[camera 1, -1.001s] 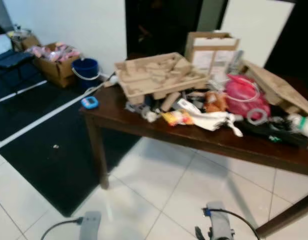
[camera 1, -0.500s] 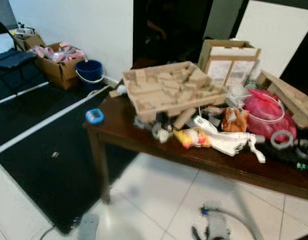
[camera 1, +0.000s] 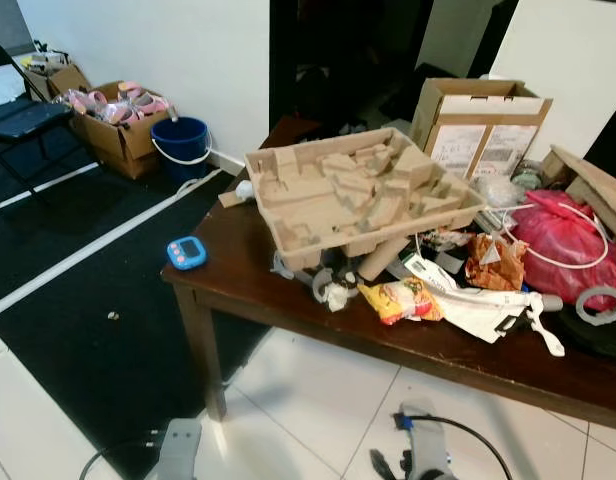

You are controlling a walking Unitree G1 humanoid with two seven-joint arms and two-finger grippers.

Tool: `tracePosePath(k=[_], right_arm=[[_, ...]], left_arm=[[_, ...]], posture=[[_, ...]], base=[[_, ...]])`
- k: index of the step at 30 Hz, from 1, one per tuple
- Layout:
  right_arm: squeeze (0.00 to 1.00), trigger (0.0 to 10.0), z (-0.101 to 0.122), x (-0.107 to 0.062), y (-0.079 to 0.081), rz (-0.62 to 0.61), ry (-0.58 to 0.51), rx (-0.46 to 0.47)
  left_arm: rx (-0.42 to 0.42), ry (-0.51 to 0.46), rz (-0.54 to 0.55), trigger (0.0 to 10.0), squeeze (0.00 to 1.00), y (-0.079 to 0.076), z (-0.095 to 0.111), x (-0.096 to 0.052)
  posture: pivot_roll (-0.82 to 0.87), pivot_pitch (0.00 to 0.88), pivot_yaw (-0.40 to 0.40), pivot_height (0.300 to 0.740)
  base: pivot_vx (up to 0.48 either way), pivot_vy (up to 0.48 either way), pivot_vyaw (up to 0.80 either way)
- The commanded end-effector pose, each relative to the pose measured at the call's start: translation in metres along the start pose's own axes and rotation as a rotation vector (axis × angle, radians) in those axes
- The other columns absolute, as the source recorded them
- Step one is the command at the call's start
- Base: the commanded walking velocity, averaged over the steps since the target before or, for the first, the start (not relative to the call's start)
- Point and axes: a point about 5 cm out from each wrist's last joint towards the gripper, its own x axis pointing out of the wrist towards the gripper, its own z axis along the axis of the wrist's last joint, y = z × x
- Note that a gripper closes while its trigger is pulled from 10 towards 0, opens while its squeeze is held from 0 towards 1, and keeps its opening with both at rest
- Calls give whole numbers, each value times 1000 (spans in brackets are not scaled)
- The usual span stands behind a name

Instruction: Picking trash to rubbish bin

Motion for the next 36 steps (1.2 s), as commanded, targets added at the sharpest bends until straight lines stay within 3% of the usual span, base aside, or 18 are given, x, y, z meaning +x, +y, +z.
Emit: tracePosePath(k=[1,6,9,11,12,13,14,27,30,36], right_arm=[[0,10000,6,0,1,32,-27,-8],[0,10000,16,-2,18,397,-17,-50],[0,10000,27,-3,24,503,-44,-53],[0,10000,45,-5,36,679,-106,-55],[0,10000,45,-5,36,679,-106,-55],[0,10000,60,-7,46,801,-146,-80],[0,10000,64,-8,50,839,-155,-100],[0,10000,70,-14,65,1046,-128,-227],[0,10000,79,-20,68,1120,-162,-239],[0,10000,123,-36,79,1231,-368,-268]], left_arm=[[-5,27,2,10000,0,0,-8,-1],[-2,32,0,10000,0,0,-10,-1],[-4,32,0,10000,0,-1,-10,-1],[-7,32,-1,10000,0,-1,-10,-1],[-7,32,-1,10000,0,-1,-10,-1],[-8,33,-1,10000,0,-1,-10,-1],[-7,34,-1,10000,0,-1,-10,-1],[-2,34,-1,10000,0,-1,-10,-1],[0,36,-2,10000,0,-1,-11,-1],[1,37,-3,10000,0,-1,-11,-1]], posture=[[-19,21,-20,740],[-21,24,-22,740],[-19,23,-22,740],[-19,25,-22,740],[-19,25,-22,740],[-20,29,-20,740],[-20,30,-19,740],[-23,43,-16,740],[-25,46,-16,740],[-29,49,-15,740]], base=[[0,0,0],[0,0,0],[0,0,0],[0,0,0],[0,0,0],[0,0,0],[0,0,0],[0,0,0],[0,0,0],[0,0,0]])
